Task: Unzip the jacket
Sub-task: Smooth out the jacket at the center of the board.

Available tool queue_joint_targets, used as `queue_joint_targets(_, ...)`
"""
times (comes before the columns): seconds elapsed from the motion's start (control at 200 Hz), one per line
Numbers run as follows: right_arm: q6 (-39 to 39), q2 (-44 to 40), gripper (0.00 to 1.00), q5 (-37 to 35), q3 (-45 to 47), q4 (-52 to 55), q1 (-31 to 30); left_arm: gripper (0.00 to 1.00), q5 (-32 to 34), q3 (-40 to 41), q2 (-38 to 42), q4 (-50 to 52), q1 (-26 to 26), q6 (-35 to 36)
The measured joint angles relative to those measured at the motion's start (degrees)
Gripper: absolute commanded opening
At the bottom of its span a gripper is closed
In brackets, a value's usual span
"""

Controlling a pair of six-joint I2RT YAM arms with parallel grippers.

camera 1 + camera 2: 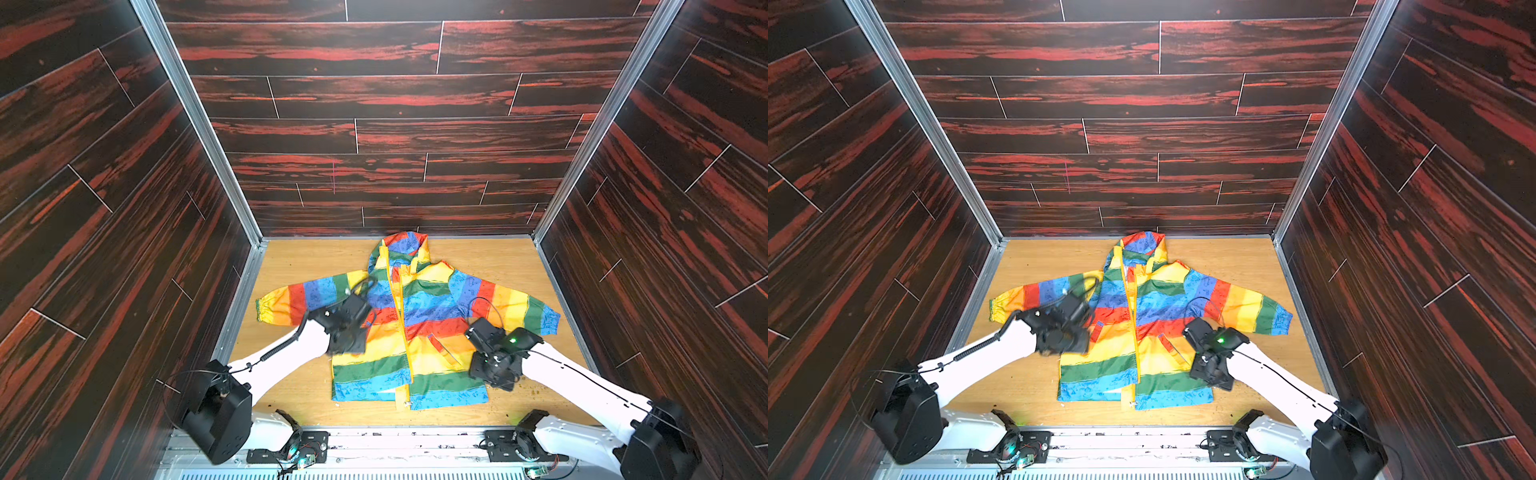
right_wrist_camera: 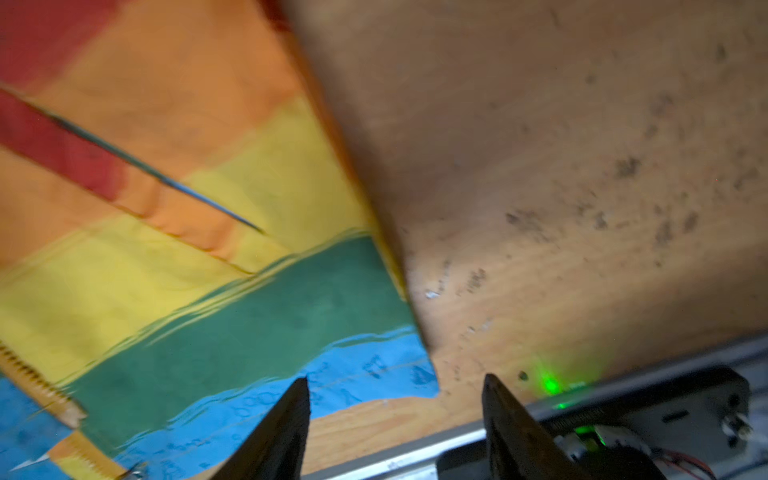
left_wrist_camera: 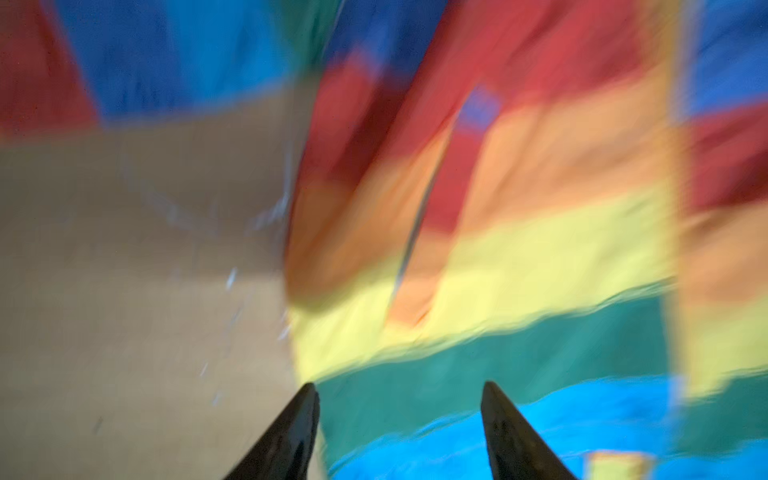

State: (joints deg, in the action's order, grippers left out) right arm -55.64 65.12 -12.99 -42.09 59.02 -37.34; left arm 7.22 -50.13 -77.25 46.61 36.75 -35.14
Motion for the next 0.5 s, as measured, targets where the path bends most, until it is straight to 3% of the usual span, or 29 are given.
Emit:
queue_joint_targets(0.145,0.5,1.5,0.63,1.7,0.5,-0.6,0.3,0.64,0.0,5.9,4.3,4.3,3.0,-3.4)
queue_joint_targets(0.396,2.2,5.3,0.65,3.5,3.1,-3.9,1.3,0.65,-0.3,9.2,1.4,2.4,3.7,-8.2)
queue_joint_targets(0.446,2.7,6.0,0.64,3.6,3.5,-4.7,2.0,0.61,-0.3,10.1,0.4,1.9,3.7,-8.9)
queue_joint_targets(0.501,3.6,6.7,0.59,4.0,4.1,-6.3,2.9,0.51,-0.4,10.9,-0.6,1.1,3.7,-9.9)
